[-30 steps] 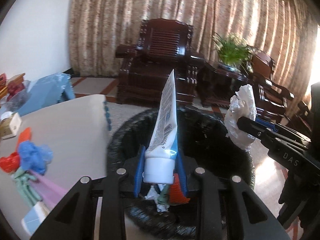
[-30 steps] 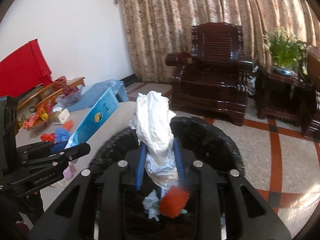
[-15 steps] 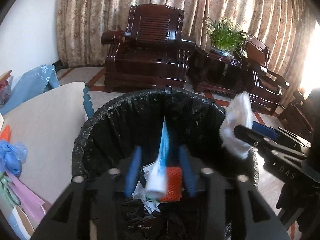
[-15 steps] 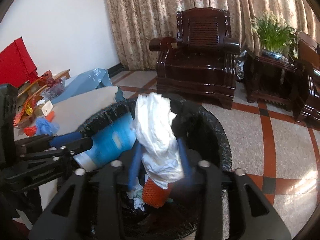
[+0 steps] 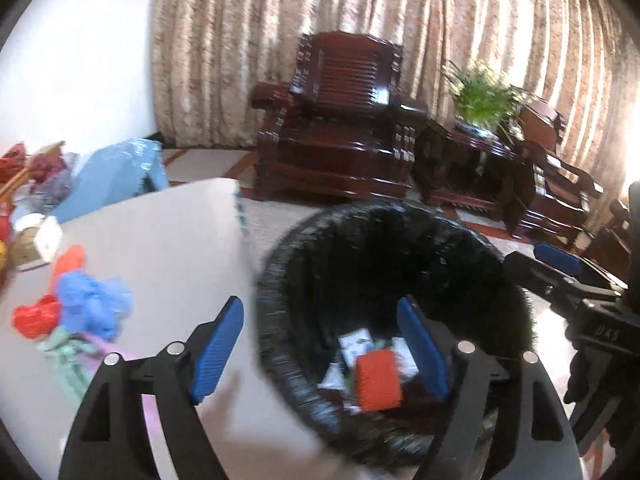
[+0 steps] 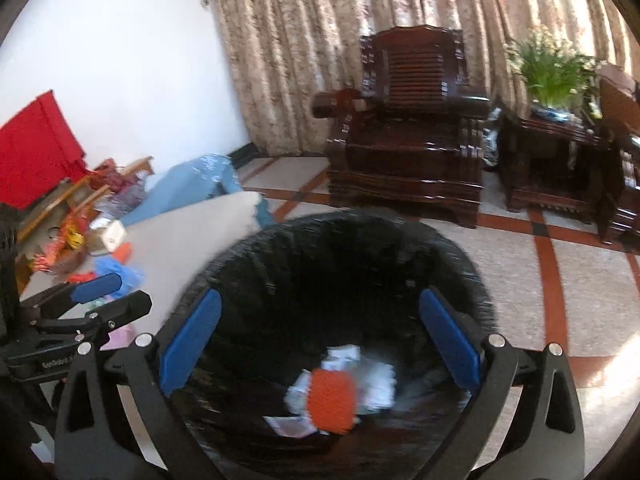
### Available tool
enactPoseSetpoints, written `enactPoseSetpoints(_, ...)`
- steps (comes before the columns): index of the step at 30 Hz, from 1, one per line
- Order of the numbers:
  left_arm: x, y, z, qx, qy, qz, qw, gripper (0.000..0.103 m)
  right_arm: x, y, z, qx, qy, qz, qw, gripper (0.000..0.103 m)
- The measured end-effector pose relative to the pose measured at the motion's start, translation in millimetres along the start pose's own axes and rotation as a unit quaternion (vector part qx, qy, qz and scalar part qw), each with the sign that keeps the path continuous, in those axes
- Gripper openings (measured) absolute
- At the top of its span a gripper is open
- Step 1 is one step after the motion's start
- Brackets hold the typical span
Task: Collect trash
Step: 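Carry the tube with the left tool while the right tool carries the bag, releasing both into the bin, then grasp the blue-and-white paper cup with the left tool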
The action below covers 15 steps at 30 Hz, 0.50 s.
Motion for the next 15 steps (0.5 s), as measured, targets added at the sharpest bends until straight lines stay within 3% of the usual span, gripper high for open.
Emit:
enactPoseSetpoints(8,93,25,39,-0.015,-0.107,0.046,0.9931,0.079,83,-3,-23,-0.001,-0.07,0.04,0.997,0.097)
enactPoseSetpoints(15,145,71,49,0.017,-0.17,0.096,0.9807,0.081,136,7,-36,0.006,-0.108,0.074,0.991,0.097)
Point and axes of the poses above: each gripper's, at about its wrist camera, not at the fingertips, and z roughly against the way its jaws point, x to its left, y to its underside, the point moved 7 cm from there along -z, roughly the way its jaws point, and after that the axes turned 13 degrees about -y, right-handed, at the moved point
